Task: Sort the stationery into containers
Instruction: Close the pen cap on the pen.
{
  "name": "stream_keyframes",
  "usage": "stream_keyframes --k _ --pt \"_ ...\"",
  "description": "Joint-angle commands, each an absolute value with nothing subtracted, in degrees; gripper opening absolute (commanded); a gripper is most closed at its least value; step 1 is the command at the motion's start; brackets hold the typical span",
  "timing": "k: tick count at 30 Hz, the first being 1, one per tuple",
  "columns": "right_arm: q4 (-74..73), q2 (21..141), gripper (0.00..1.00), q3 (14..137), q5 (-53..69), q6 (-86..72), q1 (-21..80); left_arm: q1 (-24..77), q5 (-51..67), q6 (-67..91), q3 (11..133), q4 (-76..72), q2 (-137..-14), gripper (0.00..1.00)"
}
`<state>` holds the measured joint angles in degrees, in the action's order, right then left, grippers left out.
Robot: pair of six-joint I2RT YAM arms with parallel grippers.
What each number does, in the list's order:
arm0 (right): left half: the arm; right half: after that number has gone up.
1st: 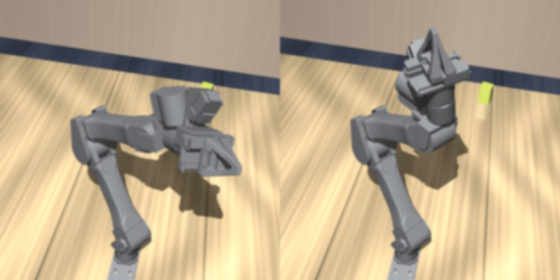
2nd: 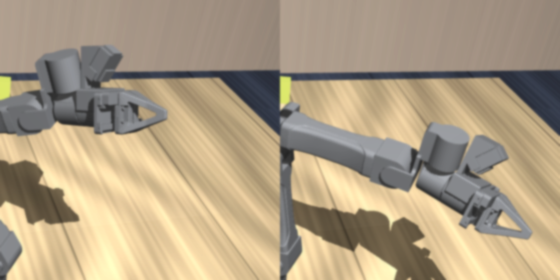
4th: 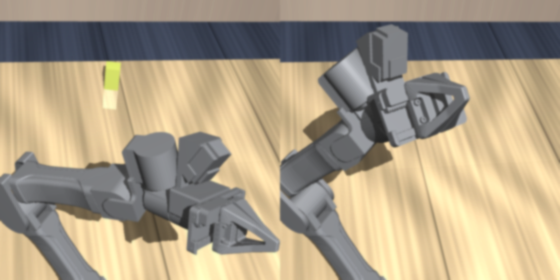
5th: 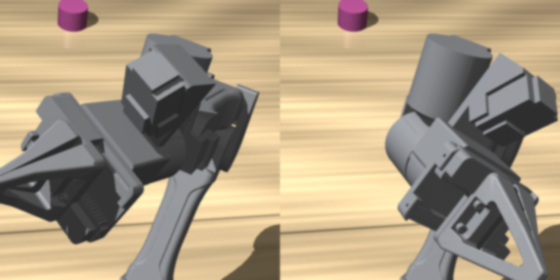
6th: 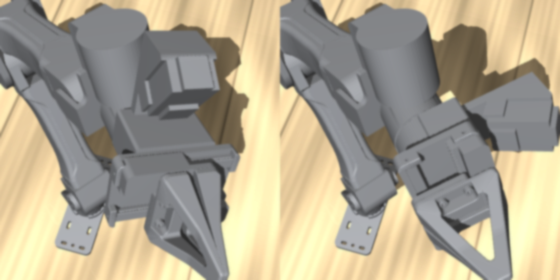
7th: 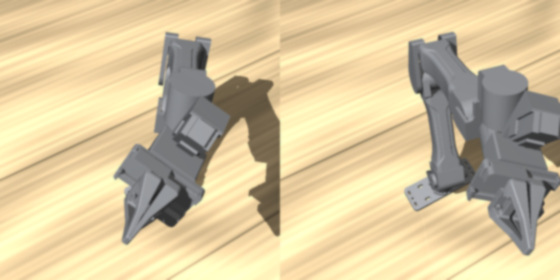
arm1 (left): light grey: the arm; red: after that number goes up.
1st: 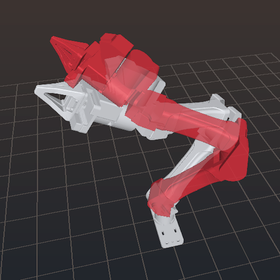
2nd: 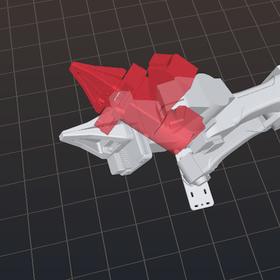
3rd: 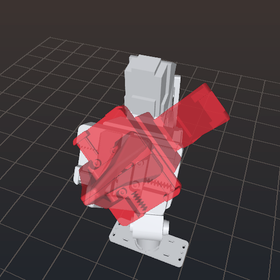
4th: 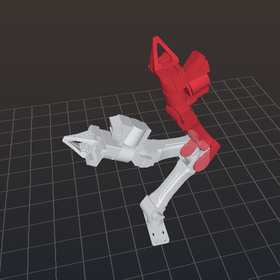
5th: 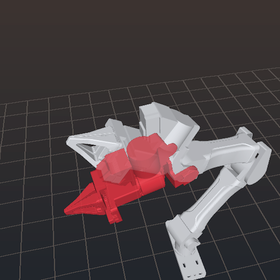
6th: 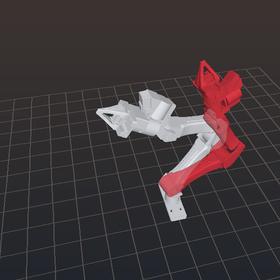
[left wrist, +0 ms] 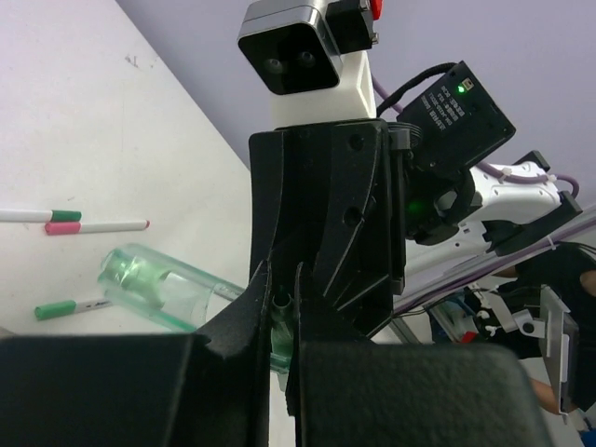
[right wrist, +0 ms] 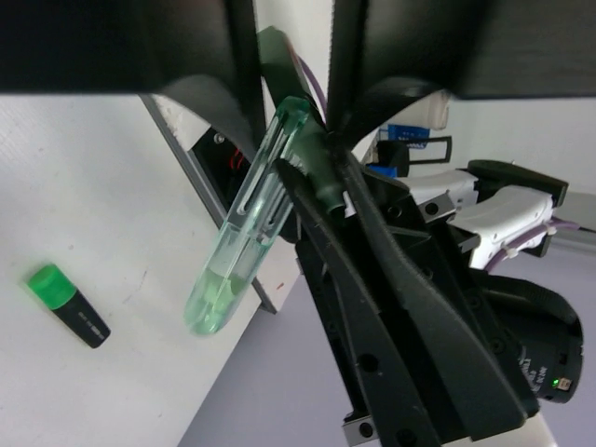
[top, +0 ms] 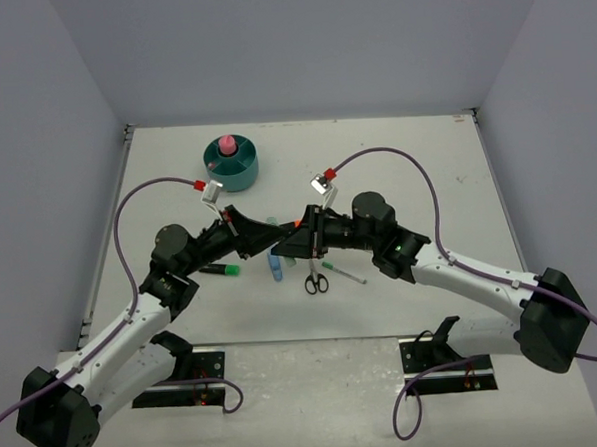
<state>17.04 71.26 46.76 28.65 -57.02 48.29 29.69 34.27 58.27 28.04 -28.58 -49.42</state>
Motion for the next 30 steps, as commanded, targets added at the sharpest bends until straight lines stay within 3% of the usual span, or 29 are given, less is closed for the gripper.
stream_keyframes --k 1,8,11,12,14,18,20,23,30 --pt "21.32 70.97 0.16 49.37 30.15 -56.85 48.12 30.23 35.47 56.63 27.95 -27.02 -48.55 0.0" --pt "20.6 69.11 0.01 46.9 30.62 -52.98 48.16 30.23 31.52 49.31 34.45 -17.03 -47.66 0.0" --pt "20.16 68.09 0.0 45.94 31.03 -51.45 48.16 30.21 31.44 45.91 36.71 -14.89 -48.14 0.0" --pt "20.21 67.81 0.0 45.76 31.34 -51.04 48.16 30.23 31.55 44.93 37.46 -14.39 -48.37 0.05" --pt "20.14 67.51 0.0 45.47 31.94 -50.33 48.16 30.16 30.94 43.23 38.67 -13.45 -48.5 0.24" --pt "20.39 67.21 0.0 44.54 32.49 -49.51 48.14 30.23 28.35 40.39 40.36 -11.89 -48.16 0.74" --pt "20.82 67.15 0.0 44.04 32.75 -49.14 48.08 30.23 25.93 39.08 41.92 -10.25 -48.16 0.86" --pt "21.74 66.81 0.0 42.72 33.13 -48.52 48.08 30.23 22.61 36.58 45.16 -6.96 -47.83 0.94" --pt "21.32 64.28 0.0 41.15 32.44 -45.82 48.11 30.15 19.08 33.32 47.3 -2.29 -45.98 0.96"
